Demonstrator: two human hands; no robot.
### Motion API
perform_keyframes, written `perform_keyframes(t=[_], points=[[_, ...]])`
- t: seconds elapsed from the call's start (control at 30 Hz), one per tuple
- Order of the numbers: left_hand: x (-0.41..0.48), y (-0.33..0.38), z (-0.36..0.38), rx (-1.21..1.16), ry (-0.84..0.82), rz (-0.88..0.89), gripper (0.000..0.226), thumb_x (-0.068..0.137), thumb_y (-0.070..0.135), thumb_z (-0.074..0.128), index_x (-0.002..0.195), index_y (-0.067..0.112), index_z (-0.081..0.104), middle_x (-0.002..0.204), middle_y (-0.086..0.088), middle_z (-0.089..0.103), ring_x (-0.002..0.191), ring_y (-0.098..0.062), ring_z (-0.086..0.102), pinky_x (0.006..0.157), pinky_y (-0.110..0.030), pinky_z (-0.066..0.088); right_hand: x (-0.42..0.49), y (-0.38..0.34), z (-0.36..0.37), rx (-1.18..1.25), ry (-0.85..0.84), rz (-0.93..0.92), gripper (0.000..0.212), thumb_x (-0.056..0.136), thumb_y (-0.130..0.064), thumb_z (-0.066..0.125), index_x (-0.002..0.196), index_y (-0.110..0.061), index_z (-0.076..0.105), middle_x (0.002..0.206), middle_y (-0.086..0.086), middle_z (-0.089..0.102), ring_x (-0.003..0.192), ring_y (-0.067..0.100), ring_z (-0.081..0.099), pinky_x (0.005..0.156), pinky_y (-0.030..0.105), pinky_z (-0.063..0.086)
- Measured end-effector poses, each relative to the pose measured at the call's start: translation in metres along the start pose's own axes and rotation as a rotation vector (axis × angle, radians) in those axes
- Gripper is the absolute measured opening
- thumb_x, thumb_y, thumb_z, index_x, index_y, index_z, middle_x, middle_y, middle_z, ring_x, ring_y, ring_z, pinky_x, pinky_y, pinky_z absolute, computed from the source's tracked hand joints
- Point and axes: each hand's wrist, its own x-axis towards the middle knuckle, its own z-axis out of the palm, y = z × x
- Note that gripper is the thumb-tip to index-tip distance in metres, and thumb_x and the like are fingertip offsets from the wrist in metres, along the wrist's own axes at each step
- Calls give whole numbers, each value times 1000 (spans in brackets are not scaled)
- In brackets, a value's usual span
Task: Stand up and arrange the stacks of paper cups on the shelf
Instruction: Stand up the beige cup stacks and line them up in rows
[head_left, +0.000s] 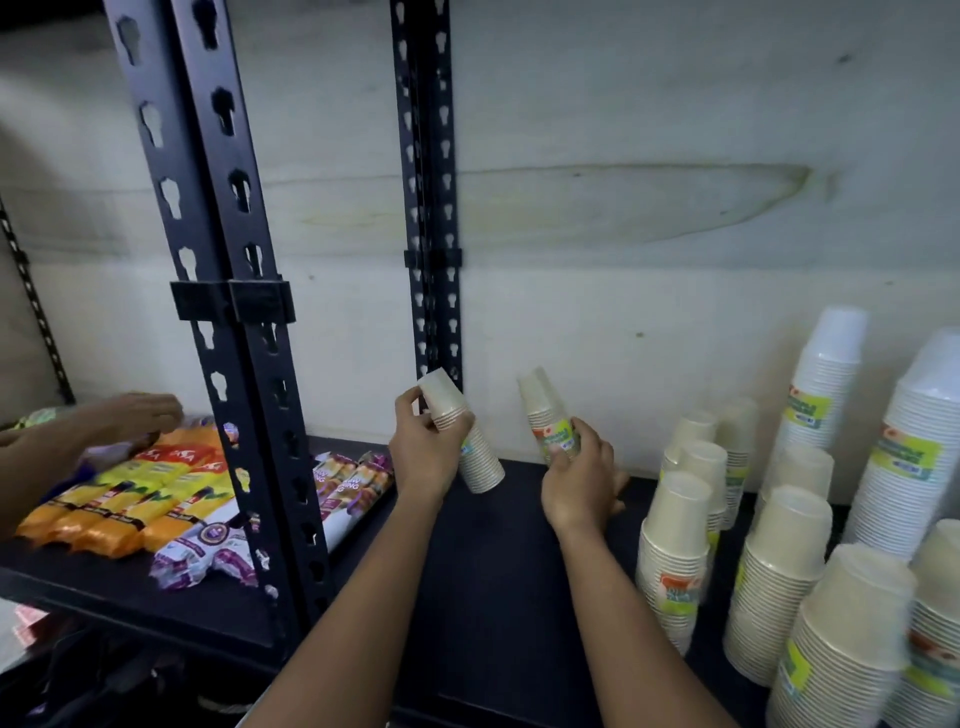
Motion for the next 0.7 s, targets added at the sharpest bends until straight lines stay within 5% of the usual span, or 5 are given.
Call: perform_keyframes(t=[0.23,0.47,0.7], points=[[-5,12,22,84,-61,120,67,83,22,80,139,28,45,100,9,63,94,-14,64,80,-32,49,5,7,-4,74,-51,34,41,101,-26,54,141,-30,50,139,0,54,125,34,50,107,52,41],[-17,-11,1,132,110,200,63,82,21,79,134,39,47,108,2,63,96,-19,62,76,-33,48,-20,7,27,175,-230,-63,32,99,-26,59,130,-30,54,127,-6,61,113,18,60,98,45,51],[-33,-18,-11,103,87,230,64,82,13,78,132,39,49,95,9,66,85,2,63,68,-14,45,-22,-4,42,101,-288,-44,28,102,-38,50,130,-36,49,125,-11,61,114,17,59,103,47,40]])
